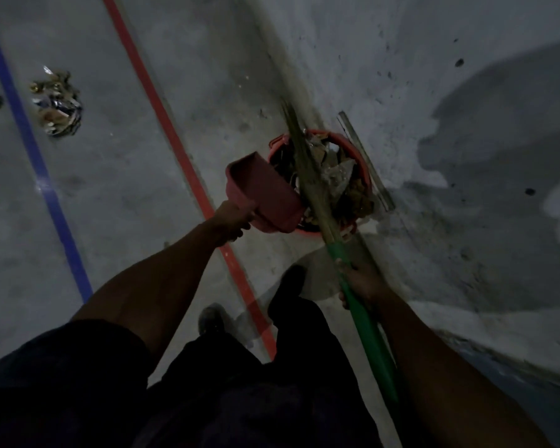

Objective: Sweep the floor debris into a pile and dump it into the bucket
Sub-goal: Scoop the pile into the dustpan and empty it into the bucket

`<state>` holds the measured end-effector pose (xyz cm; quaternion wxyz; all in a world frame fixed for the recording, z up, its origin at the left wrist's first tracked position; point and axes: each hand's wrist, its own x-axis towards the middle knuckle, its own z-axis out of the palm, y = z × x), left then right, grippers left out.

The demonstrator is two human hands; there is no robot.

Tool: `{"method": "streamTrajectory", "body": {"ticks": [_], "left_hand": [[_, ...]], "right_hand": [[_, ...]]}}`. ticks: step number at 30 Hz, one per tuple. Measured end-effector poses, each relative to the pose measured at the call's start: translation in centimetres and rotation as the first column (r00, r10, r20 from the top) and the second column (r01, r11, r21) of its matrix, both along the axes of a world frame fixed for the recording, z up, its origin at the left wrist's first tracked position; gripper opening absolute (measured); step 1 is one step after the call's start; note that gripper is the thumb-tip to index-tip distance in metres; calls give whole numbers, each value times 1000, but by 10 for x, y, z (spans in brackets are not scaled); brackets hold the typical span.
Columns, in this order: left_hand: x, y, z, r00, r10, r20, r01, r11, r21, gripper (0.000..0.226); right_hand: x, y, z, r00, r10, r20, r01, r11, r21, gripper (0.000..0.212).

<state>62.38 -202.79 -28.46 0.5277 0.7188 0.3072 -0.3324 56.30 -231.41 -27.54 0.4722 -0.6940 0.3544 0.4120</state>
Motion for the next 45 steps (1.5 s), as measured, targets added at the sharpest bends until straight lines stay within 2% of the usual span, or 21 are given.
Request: {"method": "streamTrajectory", "body": {"ticks": [6,10,14,18,21,24,27,32,37,40,45], "left_hand": [[-69,55,23,991,135,-11,-136,985,-107,29],[-112,100,28,985,170,-22,-172,976,-133,27],[-145,150,38,980,198,-20,-198,963,-182,13],[-169,200,52,960,276,-47,-280,932,-232,32],[-183,236,64,935,352,-43,-352,901,-253,21],[-190,265,72,916,399,-24,-395,894,-209,20],[-182,297,79,871,491,-33,-491,865,-101,17],[-149,355,81,692,721,31,-721,689,76,6],[-117,409,85,533,831,159,-842,502,195,16],[-101,444,91,484,850,207,-867,434,246,14],[-88,503,92,479,838,262,-854,375,360,34]], "right_hand": [[-56,39,36,990,-63,129,59,998,31,35],[-76,75,56,989,-53,139,47,998,46,40],[-76,117,67,988,-19,152,14,999,36,41],[-62,167,76,981,-3,194,-3,1000,28,44],[-43,207,90,979,71,191,-88,993,82,41],[-23,242,101,959,191,211,-206,977,53,32],[9,286,96,922,305,239,-327,943,59,31],[82,379,73,832,474,289,-500,866,17,32],[155,474,55,728,620,292,-639,768,-38,38],[192,527,59,677,683,276,-701,712,-42,36],[236,603,72,626,732,271,-757,653,-16,33]]}}
